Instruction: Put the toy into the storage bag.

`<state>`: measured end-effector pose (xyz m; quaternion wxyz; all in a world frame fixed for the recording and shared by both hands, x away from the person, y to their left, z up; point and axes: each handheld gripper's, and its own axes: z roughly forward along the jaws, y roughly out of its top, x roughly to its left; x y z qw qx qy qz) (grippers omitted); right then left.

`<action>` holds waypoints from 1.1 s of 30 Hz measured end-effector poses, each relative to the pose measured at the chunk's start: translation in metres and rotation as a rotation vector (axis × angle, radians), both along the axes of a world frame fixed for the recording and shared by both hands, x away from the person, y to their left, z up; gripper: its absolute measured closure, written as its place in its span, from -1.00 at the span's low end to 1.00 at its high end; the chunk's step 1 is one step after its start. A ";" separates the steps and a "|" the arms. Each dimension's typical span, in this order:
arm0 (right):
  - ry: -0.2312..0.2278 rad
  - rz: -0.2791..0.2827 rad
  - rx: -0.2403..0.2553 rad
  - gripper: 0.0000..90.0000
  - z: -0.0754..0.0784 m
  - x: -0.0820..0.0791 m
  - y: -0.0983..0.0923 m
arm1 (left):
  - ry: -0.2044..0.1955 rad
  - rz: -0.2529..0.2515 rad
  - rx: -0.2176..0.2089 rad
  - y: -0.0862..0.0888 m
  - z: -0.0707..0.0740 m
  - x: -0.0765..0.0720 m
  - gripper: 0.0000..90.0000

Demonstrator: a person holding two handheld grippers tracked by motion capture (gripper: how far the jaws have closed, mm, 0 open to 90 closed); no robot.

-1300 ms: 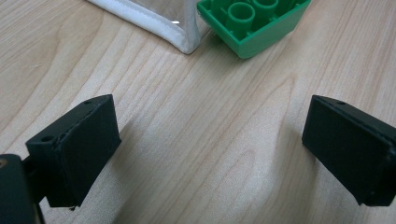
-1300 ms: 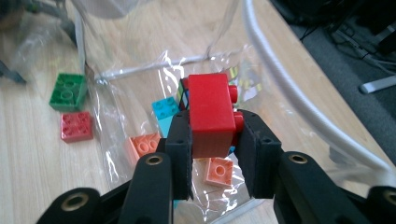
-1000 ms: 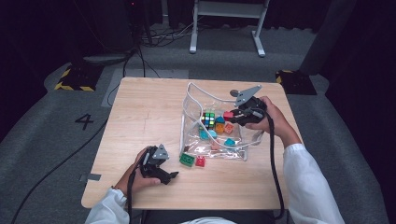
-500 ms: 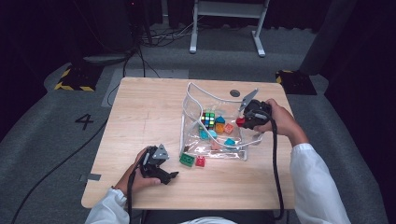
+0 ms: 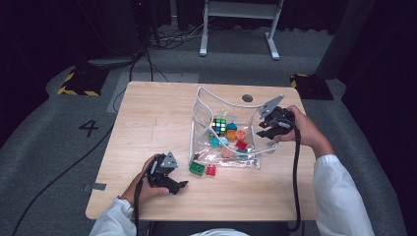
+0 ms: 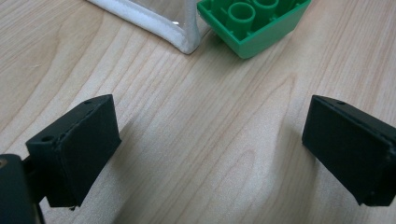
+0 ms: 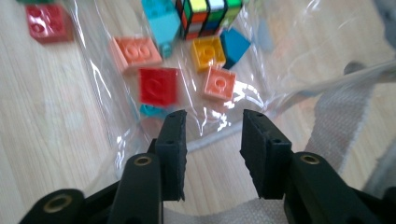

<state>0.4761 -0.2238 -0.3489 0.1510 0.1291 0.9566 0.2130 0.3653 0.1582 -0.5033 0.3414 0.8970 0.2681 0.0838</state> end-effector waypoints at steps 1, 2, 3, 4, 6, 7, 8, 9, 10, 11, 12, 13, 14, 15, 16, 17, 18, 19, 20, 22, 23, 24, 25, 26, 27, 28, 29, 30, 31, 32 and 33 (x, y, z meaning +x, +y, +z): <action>-0.014 0.004 0.035 0.24 0.001 -0.002 -0.002 | -0.001 0.000 0.000 0.000 0.000 0.000 -0.91; -0.021 0.002 0.046 0.20 0.003 -0.003 -0.004 | -0.001 0.000 0.001 0.000 0.000 0.000 -0.91; -0.036 0.003 0.066 0.17 0.005 -0.005 -0.006 | -0.001 0.000 0.001 0.000 0.000 0.000 -0.91; -0.040 -0.010 0.098 0.14 0.008 -0.009 -0.009 | 0.000 0.000 0.000 0.000 0.000 0.000 -0.91; -0.067 -0.015 0.139 0.04 0.012 -0.015 -0.014 | -0.002 0.001 0.001 0.000 0.000 0.000 -0.91; -0.063 -0.030 0.173 0.03 0.015 -0.019 -0.017 | -0.003 0.001 0.000 0.000 0.000 0.000 -0.91; -0.069 -0.046 0.218 -0.01 0.017 -0.024 -0.021 | -0.001 0.001 0.000 0.000 0.000 0.000 -0.91; -0.088 -0.032 0.247 -0.05 0.020 -0.026 -0.025 | -0.001 0.001 0.000 0.000 0.000 0.000 -0.91; -0.099 -0.033 0.272 -0.08 0.022 -0.029 -0.028 | -0.002 0.001 0.001 0.000 0.000 0.000 -0.91; -0.109 -0.047 0.284 -0.13 0.024 -0.032 -0.030 | -0.001 0.001 0.000 0.000 0.000 0.000 -0.91; -0.120 -0.055 0.291 -0.17 0.025 -0.034 -0.032 | -0.001 0.000 0.001 0.000 0.000 0.000 -0.91; -0.133 -0.068 0.307 -0.23 0.027 -0.037 -0.034 | -0.002 0.000 0.001 0.000 0.000 0.000 -0.91; -0.148 -0.081 0.326 -0.25 0.029 -0.040 -0.037 | -0.002 0.001 0.001 0.000 0.000 0.000 -0.91; -0.155 -0.091 0.331 -0.28 0.030 -0.042 -0.040 | -0.002 0.001 0.001 0.000 0.000 0.000 -0.91; -0.176 -0.096 0.345 -0.30 0.032 -0.045 -0.044 | -0.001 0.000 0.000 0.000 0.000 0.000 -0.91; -0.176 -0.108 0.364 -0.31 0.034 -0.048 -0.047 | -0.002 0.001 0.001 0.000 0.000 0.000 -0.91; -0.184 -0.117 0.375 -0.32 0.035 -0.051 -0.050 | -0.002 0.001 0.001 0.000 0.000 0.000 -0.91; -0.190 -0.126 0.383 -0.34 0.036 -0.053 -0.053 | -0.002 0.001 0.001 0.000 0.000 0.000 -0.91; -0.199 -0.132 0.390 -0.36 0.036 -0.056 -0.056 | -0.001 0.000 0.000 0.000 0.000 0.000 -0.91; -0.217 -0.149 0.406 -0.36 0.036 -0.062 -0.063 | -0.002 0.001 0.001 0.000 0.000 0.000 -0.91; -0.220 -0.156 0.413 -0.36 0.035 -0.065 -0.067 | -0.001 0.000 0.001 0.000 0.000 0.000 -0.91; -0.228 -0.160 0.416 -0.36 0.034 -0.068 -0.071 | -0.002 0.000 0.001 0.000 0.000 0.000 -0.91; -0.233 -0.162 0.425 -0.36 0.033 -0.071 -0.075 | -0.002 0.001 0.001 0.000 0.000 0.000 -0.91; -0.226 -0.175 0.436 -0.36 0.032 -0.073 -0.077 | 0.000 0.000 0.000 0.000 0.000 0.000 -0.91; -0.222 -0.189 0.448 -0.36 0.029 -0.076 -0.081 | -0.003 0.001 0.002 0.000 0.000 0.000 -0.91; -0.227 -0.191 0.449 -0.36 0.028 -0.078 -0.083 | -0.001 0.000 0.000 0.000 0.000 0.000 -0.91; -0.231 -0.190 0.450 -0.36 0.026 -0.080 -0.088 | -0.002 0.000 0.002 0.000 0.000 0.000 -0.91; -0.228 -0.198 0.456 -0.36 0.024 -0.081 -0.090 | -0.002 0.001 0.001 0.000 0.000 0.000 -0.91; -0.235 -0.201 0.451 -0.36 0.020 -0.084 -0.093 | -0.002 0.001 0.001 0.000 0.000 0.000 -0.91; -0.233 -0.209 0.452 -0.36 0.018 -0.086 -0.095 | -0.001 0.000 0.000 0.000 0.000 0.000 -0.91; -0.232 -0.211 0.448 -0.36 0.015 -0.087 -0.098 | 0.000 0.000 0.000 0.000 0.000 0.000 -0.91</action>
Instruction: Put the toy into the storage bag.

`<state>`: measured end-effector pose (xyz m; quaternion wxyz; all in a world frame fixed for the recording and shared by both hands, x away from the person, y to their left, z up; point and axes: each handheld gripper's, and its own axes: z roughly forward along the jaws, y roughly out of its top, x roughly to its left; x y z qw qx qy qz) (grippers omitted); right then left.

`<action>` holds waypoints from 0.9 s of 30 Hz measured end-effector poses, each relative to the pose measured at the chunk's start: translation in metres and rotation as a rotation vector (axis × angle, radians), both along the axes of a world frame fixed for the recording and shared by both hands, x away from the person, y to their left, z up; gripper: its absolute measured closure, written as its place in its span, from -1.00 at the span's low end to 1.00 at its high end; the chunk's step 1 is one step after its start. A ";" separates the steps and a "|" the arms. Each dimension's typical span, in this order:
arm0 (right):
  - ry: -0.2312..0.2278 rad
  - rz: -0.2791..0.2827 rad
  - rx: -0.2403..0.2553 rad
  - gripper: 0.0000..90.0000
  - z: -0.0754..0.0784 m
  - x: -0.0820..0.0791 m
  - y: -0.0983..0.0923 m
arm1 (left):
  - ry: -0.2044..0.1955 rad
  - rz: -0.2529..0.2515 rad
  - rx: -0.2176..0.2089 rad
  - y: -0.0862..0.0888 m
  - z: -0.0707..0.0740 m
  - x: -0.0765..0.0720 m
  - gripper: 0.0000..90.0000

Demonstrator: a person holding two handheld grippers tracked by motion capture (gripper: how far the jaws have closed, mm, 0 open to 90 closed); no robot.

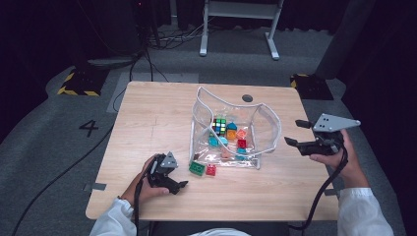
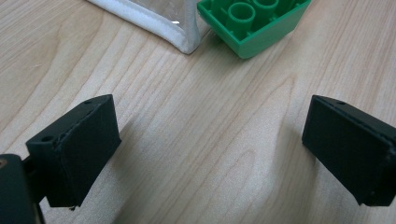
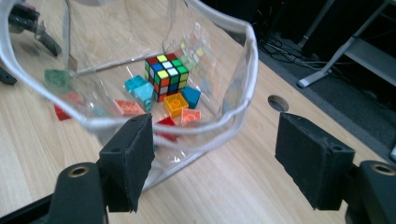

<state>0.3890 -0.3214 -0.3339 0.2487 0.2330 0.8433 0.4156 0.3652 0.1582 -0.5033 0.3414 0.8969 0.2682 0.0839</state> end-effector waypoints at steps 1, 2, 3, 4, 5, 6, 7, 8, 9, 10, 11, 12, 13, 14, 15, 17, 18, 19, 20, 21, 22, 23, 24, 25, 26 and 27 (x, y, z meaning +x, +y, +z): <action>0.003 -0.005 -0.003 -0.36 -0.003 -0.002 -0.002 | -0.002 0.001 0.001 0.000 0.000 0.000 -0.91; 0.003 -0.009 0.001 -0.37 -0.007 -0.003 -0.003 | -0.001 0.000 0.000 0.000 0.000 0.000 -0.91; 0.004 -0.006 0.003 -0.36 -0.011 -0.005 -0.005 | -0.002 0.001 0.001 0.000 0.000 0.000 -0.91; 0.009 -0.006 0.008 -0.36 -0.015 -0.006 -0.007 | 0.000 0.000 0.000 0.000 0.000 0.000 -0.91; 0.017 -0.007 0.010 -0.36 -0.019 -0.008 -0.008 | -0.001 0.000 0.000 0.000 0.000 0.000 -0.91; 0.018 -0.010 0.011 -0.36 -0.023 -0.009 -0.009 | 0.000 0.000 0.000 0.000 0.000 0.000 -0.91; 0.018 -0.012 0.008 -0.36 -0.027 -0.010 -0.010 | -0.003 0.001 0.001 0.000 0.000 0.000 -0.91; 0.025 -0.020 0.004 -0.36 -0.031 -0.011 -0.010 | -0.001 0.001 0.000 0.000 0.000 0.000 -0.91; 0.031 -0.014 0.008 -0.36 -0.036 -0.011 -0.010 | -0.002 0.000 0.001 0.000 0.000 0.000 -0.91; 0.036 -0.010 0.005 -0.36 -0.041 -0.012 -0.010 | -0.001 0.001 0.000 0.000 0.000 0.000 -0.91; 0.040 -0.012 0.008 -0.36 -0.044 -0.013 -0.010 | -0.001 0.000 0.000 0.000 0.000 0.000 -0.91; 0.046 -0.013 0.002 -0.36 -0.048 -0.014 -0.009 | -0.002 0.001 0.001 0.000 0.000 0.000 -0.91; 0.053 -0.009 0.000 -0.36 -0.054 -0.015 -0.008 | -0.001 0.000 0.001 0.000 0.000 0.000 -0.91; 0.057 -0.004 0.005 -0.36 -0.058 -0.016 -0.007 | -0.002 0.000 0.002 0.000 0.000 0.000 -0.91; 0.060 -0.002 0.000 -0.36 -0.061 -0.016 -0.007 | -0.002 0.001 0.002 0.000 0.000 0.000 -0.91; 0.080 0.002 0.016 -0.35 -0.071 -0.018 -0.004 | -0.001 0.000 0.001 0.000 0.000 0.000 -0.91; 0.088 0.004 0.021 -0.35 -0.076 -0.019 -0.003 | -0.001 0.000 0.001 0.000 0.000 0.000 -0.91; 0.100 0.007 0.031 -0.34 -0.081 -0.019 -0.002 | -0.002 0.001 0.001 0.000 0.000 0.000 -0.91; 0.114 0.010 0.045 -0.33 -0.086 -0.020 0.001 | -0.002 0.000 0.000 0.000 0.000 0.000 -0.91; 0.123 0.012 0.044 -0.33 -0.091 -0.020 0.003 | 0.000 0.000 0.000 0.000 0.000 0.000 -0.91; 0.128 0.016 0.034 -0.32 -0.098 -0.021 0.006 | -0.001 0.000 0.001 0.000 0.000 0.000 -0.91; 0.134 0.020 0.039 -0.31 -0.101 -0.021 0.008 | -0.001 0.000 0.001 0.000 0.000 0.000 -0.91; 0.148 0.028 0.047 -0.30 -0.106 -0.022 0.011 | -0.001 0.000 0.001 0.000 0.000 0.000 -0.91; 0.152 0.036 0.053 -0.30 -0.110 -0.023 0.013 | -0.002 0.000 0.002 0.000 0.000 0.000 -0.91; 0.155 0.048 0.040 -0.29 -0.116 -0.025 0.018 | -0.001 0.000 0.001 0.000 0.000 0.000 -0.91; 0.162 0.058 0.040 -0.28 -0.120 -0.026 0.021 | -0.001 0.000 0.001 0.000 0.000 0.000 -0.91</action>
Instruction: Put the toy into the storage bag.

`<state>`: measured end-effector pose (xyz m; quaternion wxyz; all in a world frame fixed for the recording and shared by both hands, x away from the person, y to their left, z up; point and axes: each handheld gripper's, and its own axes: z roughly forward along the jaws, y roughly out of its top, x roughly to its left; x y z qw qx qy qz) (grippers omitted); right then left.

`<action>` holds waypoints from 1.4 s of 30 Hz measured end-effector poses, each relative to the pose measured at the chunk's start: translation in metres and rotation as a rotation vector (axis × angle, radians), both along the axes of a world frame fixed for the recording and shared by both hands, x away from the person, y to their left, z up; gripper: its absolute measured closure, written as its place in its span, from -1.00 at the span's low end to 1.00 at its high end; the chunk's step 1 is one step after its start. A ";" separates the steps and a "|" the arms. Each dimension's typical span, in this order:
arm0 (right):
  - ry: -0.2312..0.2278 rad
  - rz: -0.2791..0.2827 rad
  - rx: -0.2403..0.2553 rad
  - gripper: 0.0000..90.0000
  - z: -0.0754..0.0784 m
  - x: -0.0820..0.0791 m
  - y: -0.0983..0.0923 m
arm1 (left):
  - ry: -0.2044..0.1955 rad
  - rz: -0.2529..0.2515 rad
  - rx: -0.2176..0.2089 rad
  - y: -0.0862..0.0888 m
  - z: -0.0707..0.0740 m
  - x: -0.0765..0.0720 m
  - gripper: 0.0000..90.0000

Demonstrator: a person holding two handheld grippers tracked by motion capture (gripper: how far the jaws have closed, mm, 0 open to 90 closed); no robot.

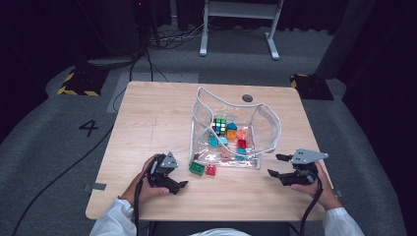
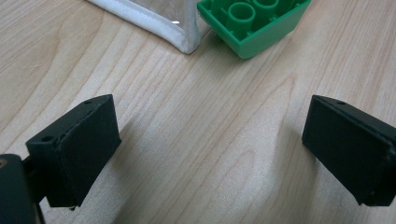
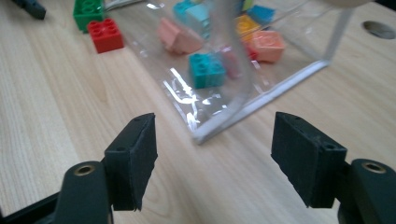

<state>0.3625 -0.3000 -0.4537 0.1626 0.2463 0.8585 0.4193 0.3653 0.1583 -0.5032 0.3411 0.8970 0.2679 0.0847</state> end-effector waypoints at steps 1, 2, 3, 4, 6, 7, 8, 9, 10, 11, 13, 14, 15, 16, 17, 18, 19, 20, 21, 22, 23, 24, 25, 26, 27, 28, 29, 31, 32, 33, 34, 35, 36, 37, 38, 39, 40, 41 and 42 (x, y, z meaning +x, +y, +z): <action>0.010 0.006 0.005 -0.28 -0.003 -0.001 0.003 | -0.001 0.000 0.001 0.000 0.000 0.000 -0.91; 0.012 0.018 0.012 -0.27 -0.009 -0.003 0.009 | 0.000 0.000 0.000 0.000 0.000 0.000 -0.91; 0.018 0.028 0.001 -0.27 -0.012 -0.004 0.013 | 0.000 0.000 0.000 0.000 0.000 0.000 -0.91; 0.032 0.036 -0.004 -0.27 -0.016 -0.006 0.018 | -0.001 0.000 0.000 0.000 0.000 0.000 -0.91; 0.038 0.063 -0.017 -0.25 -0.023 -0.009 0.026 | 0.000 0.000 0.000 0.000 0.000 0.000 -0.91; 0.041 0.070 -0.019 -0.25 -0.026 -0.009 0.030 | -0.001 0.000 0.001 0.000 0.000 0.000 -0.91; 0.040 0.083 -0.021 -0.25 -0.028 -0.009 0.034 | -0.001 0.000 0.001 0.000 0.000 0.000 -0.91; 0.052 0.091 -0.019 -0.24 -0.029 -0.010 0.036 | -0.001 0.001 0.000 0.000 0.000 0.000 -0.91; 0.061 0.095 -0.008 -0.24 -0.032 -0.009 0.041 | -0.001 0.001 0.000 0.000 0.000 0.000 -0.91; 0.058 0.100 -0.013 -0.24 -0.033 -0.009 0.044 | 0.000 0.000 0.000 0.000 0.000 0.000 -0.91; 0.066 0.116 -0.016 -0.24 -0.037 -0.008 0.051 | -0.001 0.001 0.000 0.000 0.000 0.000 -0.91; 0.074 0.116 -0.013 -0.24 -0.038 -0.008 0.056 | 0.000 0.000 0.000 0.000 0.000 0.000 -0.91; 0.074 0.126 -0.015 -0.24 -0.040 -0.007 0.061 | 0.000 0.000 -0.001 0.000 0.000 0.000 -0.91; 0.101 0.119 -0.017 -0.24 -0.041 -0.009 0.066 | -0.001 0.000 0.000 0.000 0.000 0.000 -0.91; 0.103 0.125 -0.023 -0.24 -0.042 -0.008 0.069 | 0.000 0.000 0.000 0.000 0.000 0.000 -0.91; 0.087 0.147 -0.017 -0.24 -0.044 -0.007 0.075 | 0.000 0.000 0.000 0.000 0.000 0.000 -0.91; 0.076 0.162 -0.020 -0.24 -0.045 -0.006 0.079 | -0.001 0.000 0.001 0.000 0.000 0.000 -0.91; 0.084 0.157 -0.032 -0.24 -0.047 -0.006 0.085 | 0.000 0.001 0.000 0.000 0.000 0.000 -0.91; 0.090 0.150 -0.041 -0.26 -0.049 -0.006 0.091 | 0.000 0.000 0.000 0.000 0.000 0.000 -0.91; 0.078 0.152 -0.053 -0.28 -0.049 -0.005 0.097 | 0.000 0.000 0.000 0.000 0.000 0.000 -0.91; 0.075 0.147 -0.042 -0.26 -0.049 -0.006 0.101 | 0.000 0.000 0.000 0.000 0.000 0.000 -0.91; 0.084 0.143 -0.041 -0.28 -0.049 -0.006 0.107 | -0.001 0.001 0.000 0.000 0.000 0.000 -0.91; 0.080 0.146 -0.049 -0.29 -0.049 -0.005 0.113 | 0.000 0.000 0.000 0.000 0.000 0.000 -0.91; 0.081 0.148 -0.045 -0.29 -0.049 -0.004 0.118 | 0.000 0.000 0.000 0.000 0.000 0.000 -0.91; 0.032 0.184 -0.056 -0.29 -0.050 0.000 0.123 | -0.001 0.000 0.001 0.000 0.000 0.000 -0.91; 0.037 0.180 -0.053 -0.29 -0.050 0.000 0.127 | 0.001 0.000 0.000 0.000 0.000 0.000 -0.91; 0.056 0.180 -0.049 -0.31 -0.050 0.000 0.135 | 0.001 0.000 0.000 0.000 0.000 0.000 -0.91; 0.083 0.168 -0.051 -0.32 -0.049 -0.001 0.146 | 0.001 0.000 -0.001 0.000 0.000 0.000 -0.91; 0.077 0.176 -0.053 -0.33 -0.049 0.001 0.153 | 0.000 0.000 0.000 0.000 0.000 0.000 -0.91; 0.074 0.186 -0.050 -0.33 -0.049 0.003 0.158 | -0.001 0.000 0.001 0.000 0.000 0.000 -0.91; 0.094 0.171 -0.047 -0.34 -0.049 0.004 0.161 | 0.000 0.000 0.000 0.000 0.000 0.000 -0.91; 0.110 0.155 -0.043 -0.34 -0.049 0.006 0.166 | -0.001 0.000 0.000 0.000 0.000 0.000 -0.91; 0.115 0.157 -0.043 -0.34 -0.049 0.008 0.169 | 0.000 0.000 0.000 0.000 0.000 0.000 -0.91; 0.097 0.165 -0.038 -0.35 -0.050 0.010 0.172 | 0.001 0.000 0.000 0.000 0.000 0.000 -0.91; 0.094 0.163 -0.037 -0.34 -0.050 0.011 0.174 | 0.000 0.000 0.000 0.000 0.000 0.000 -0.91; 0.097 0.165 -0.028 -0.32 -0.050 0.012 0.177 | 0.001 0.000 0.000 0.000 0.000 0.000 -0.91; 0.101 0.177 -0.032 -0.31 -0.050 0.014 0.178 | 0.001 0.000 0.000 0.000 0.000 0.000 -0.91; 0.099 0.175 -0.031 -0.31 -0.050 0.014 0.181 | 0.001 0.000 0.000 0.000 0.000 0.000 -0.91; 0.116 0.163 -0.032 -0.31 -0.050 0.012 0.183 | 0.000 0.000 0.000 0.000 0.000 0.000 -0.91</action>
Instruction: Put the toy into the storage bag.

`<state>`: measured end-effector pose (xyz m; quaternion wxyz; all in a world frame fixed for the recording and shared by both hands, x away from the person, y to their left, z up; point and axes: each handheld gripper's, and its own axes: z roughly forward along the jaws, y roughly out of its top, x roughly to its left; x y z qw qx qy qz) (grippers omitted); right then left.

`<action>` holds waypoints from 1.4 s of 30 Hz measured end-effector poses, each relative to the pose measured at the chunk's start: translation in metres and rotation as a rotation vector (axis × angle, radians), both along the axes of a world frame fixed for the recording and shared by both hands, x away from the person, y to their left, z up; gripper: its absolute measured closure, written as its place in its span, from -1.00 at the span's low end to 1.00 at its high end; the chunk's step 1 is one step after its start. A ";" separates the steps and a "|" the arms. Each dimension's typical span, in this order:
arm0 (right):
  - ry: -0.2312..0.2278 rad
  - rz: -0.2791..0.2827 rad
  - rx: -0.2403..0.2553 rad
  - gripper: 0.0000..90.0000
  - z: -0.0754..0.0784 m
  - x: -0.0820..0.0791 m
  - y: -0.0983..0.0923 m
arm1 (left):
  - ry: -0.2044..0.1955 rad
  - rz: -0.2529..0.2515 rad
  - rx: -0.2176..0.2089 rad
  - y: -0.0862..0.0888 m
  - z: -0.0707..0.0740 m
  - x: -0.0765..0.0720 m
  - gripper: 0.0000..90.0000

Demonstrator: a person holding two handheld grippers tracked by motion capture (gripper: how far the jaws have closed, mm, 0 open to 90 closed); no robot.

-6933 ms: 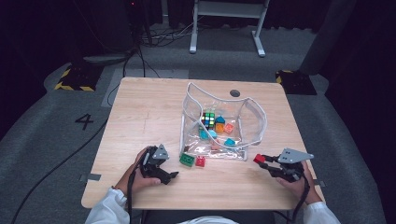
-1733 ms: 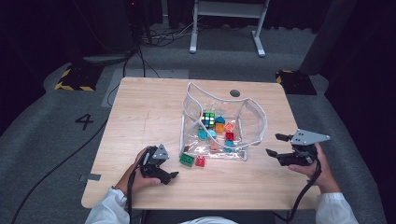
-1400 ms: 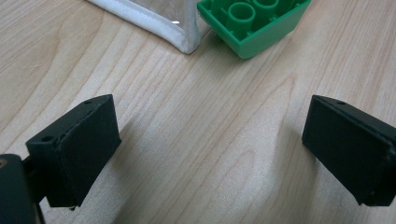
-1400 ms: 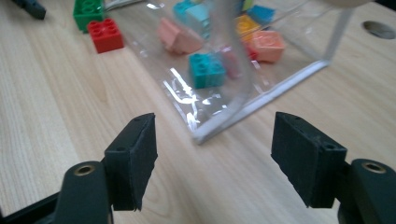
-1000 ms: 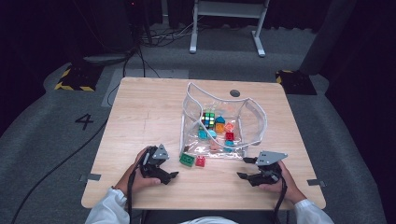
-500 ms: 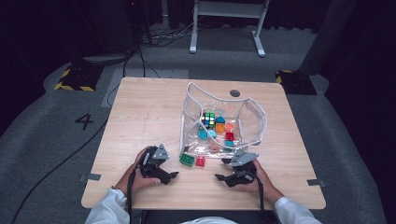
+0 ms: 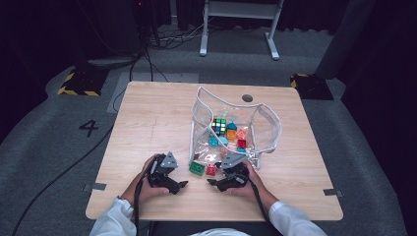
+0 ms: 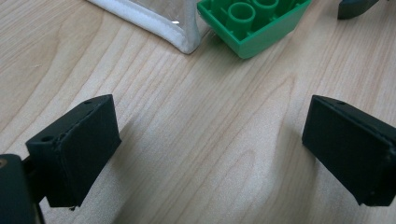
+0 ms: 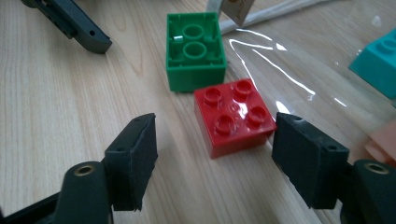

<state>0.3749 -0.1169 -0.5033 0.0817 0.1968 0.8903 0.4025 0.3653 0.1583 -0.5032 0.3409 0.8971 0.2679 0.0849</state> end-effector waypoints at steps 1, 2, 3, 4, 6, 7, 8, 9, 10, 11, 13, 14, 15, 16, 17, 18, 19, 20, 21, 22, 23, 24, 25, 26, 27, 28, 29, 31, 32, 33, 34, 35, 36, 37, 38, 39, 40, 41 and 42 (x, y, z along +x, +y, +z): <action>-0.009 0.011 -0.007 -0.31 0.000 0.001 0.001 | 0.002 0.000 -0.001 0.000 0.000 0.000 -0.91; -0.004 0.001 -0.003 -0.31 0.000 0.000 0.003 | 0.000 0.000 0.000 0.000 0.000 0.000 -0.91; -0.019 0.015 -0.009 -0.29 0.000 0.001 0.004 | 0.001 0.000 -0.001 0.000 0.000 0.000 -0.91; -0.014 -0.001 -0.010 -0.24 0.000 -0.001 0.006 | 0.000 0.000 0.000 0.000 0.000 0.000 -0.91; -0.013 -0.006 -0.002 -0.07 0.001 -0.001 0.007 | 0.001 0.000 -0.001 0.000 0.000 0.000 -0.91; -0.011 -0.004 0.001 -0.04 0.001 -0.001 0.007 | 0.002 0.000 -0.001 0.000 0.000 0.000 -0.91; -0.018 0.000 0.005 0.02 0.000 0.000 0.006 | 0.002 0.000 -0.001 0.000 0.000 0.000 -0.91; -0.016 -0.013 0.009 0.12 0.000 0.000 0.006 | 0.001 0.000 -0.001 0.000 0.000 0.000 -0.91; -0.019 -0.007 0.021 0.16 0.000 0.000 0.006 | 0.002 0.000 -0.001 0.000 0.000 0.000 -0.91; -0.021 -0.001 0.015 0.20 0.000 0.000 0.006 | 0.000 0.000 0.000 0.000 0.000 0.000 -0.91; -0.029 0.014 0.011 0.28 0.000 -0.001 0.005 | 0.001 0.000 -0.001 0.000 0.000 0.000 -0.91; -0.031 0.016 0.008 0.31 0.001 -0.001 0.005 | 0.001 0.000 -0.001 0.000 0.000 0.000 -0.91; -0.036 0.024 0.010 0.31 0.001 -0.001 0.004 | 0.001 0.000 -0.001 0.000 0.000 0.000 -0.91; -0.031 0.020 0.007 0.32 0.001 -0.001 0.004 | 0.001 0.000 -0.001 0.000 0.000 0.000 -0.91; -0.039 0.027 0.004 0.32 0.001 -0.001 0.002 | 0.001 0.000 -0.001 0.000 0.000 0.000 -0.91; -0.038 0.031 0.007 0.32 0.001 -0.001 0.002 | 0.001 0.000 -0.001 0.000 0.000 0.000 -0.91; -0.047 0.040 0.003 0.32 0.001 -0.001 0.001 | 0.001 0.000 -0.001 0.000 0.000 0.000 -0.91; -0.039 0.030 0.003 0.32 0.001 -0.002 0.000 | 0.000 0.000 -0.001 0.000 0.000 0.000 -0.91; -0.043 0.042 0.006 0.32 0.001 -0.002 -0.002 | 0.000 0.000 0.000 0.000 0.000 0.000 -0.91; -0.043 0.044 0.005 0.32 0.001 -0.003 -0.003 | -0.001 0.000 0.000 0.000 0.000 0.000 -0.91; -0.059 0.059 0.007 0.32 0.001 -0.002 -0.004 | 0.001 0.000 -0.001 0.000 0.000 0.000 -0.91; -0.048 0.055 0.004 0.32 0.001 -0.003 -0.007 | 0.002 0.000 -0.001 0.000 0.000 0.000 -0.91; -0.047 0.054 0.008 0.32 0.001 -0.004 -0.009 | 0.000 0.000 0.000 0.000 0.000 0.000 -0.91; -0.058 0.066 0.013 0.32 0.001 -0.003 -0.010 | 0.000 0.000 0.000 0.000 0.000 0.000 -0.91; -0.064 0.074 0.014 0.32 0.001 -0.003 -0.013 | 0.002 0.000 -0.002 0.000 0.000 0.000 -0.91; -0.052 0.065 0.006 0.32 0.001 -0.005 -0.015 | 0.002 0.000 -0.002 0.000 0.000 0.000 -0.91; -0.041 0.056 0.003 0.32 0.002 -0.007 -0.017 | 0.000 0.000 0.000 0.000 0.000 0.000 -0.91; -0.060 0.071 0.010 0.32 0.002 -0.008 -0.022 | 0.001 0.000 -0.001 0.000 0.000 0.000 -0.91; -0.055 0.069 0.010 0.32 0.003 -0.009 -0.024 | -0.001 0.000 0.000 0.000 0.000 0.000 -0.91; -0.056 0.073 0.005 0.32 0.003 -0.009 -0.027 | -0.001 0.000 0.000 0.000 0.000 0.000 -0.91; -0.060 0.074 0.004 0.32 0.004 -0.011 -0.031 | 0.000 0.000 -0.001 0.000 0.000 0.000 -0.91; -0.058 0.069 0.012 0.32 0.004 -0.012 -0.033 | -0.001 0.000 0.000 0.000 0.000 0.000 -0.91; -0.062 0.076 0.004 0.32 0.005 -0.012 -0.037 | 0.002 0.000 -0.001 0.000 0.000 0.000 -0.91; -0.068 0.073 0.006 0.32 0.006 -0.013 -0.041 | -0.001 0.000 0.000 0.000 0.000 0.000 -0.91; -0.066 0.066 0.007 0.32 0.007 -0.014 -0.044 | 0.000 0.000 -0.001 0.000 0.000 0.000 -0.91; -0.067 0.066 0.007 0.32 0.008 -0.015 -0.048 | -0.001 0.000 0.000 0.000 0.000 0.000 -0.91; -0.067 0.062 0.009 0.32 0.009 -0.015 -0.052 | -0.001 0.000 0.000 0.000 0.000 0.000 -0.91; -0.044 0.034 0.005 0.32 0.011 -0.018 -0.055 | -0.001 0.000 0.000 0.000 0.000 0.000 -0.91; -0.047 0.035 0.005 0.32 0.012 -0.019 -0.060 | -0.001 0.000 0.000 0.000 0.000 0.000 -0.91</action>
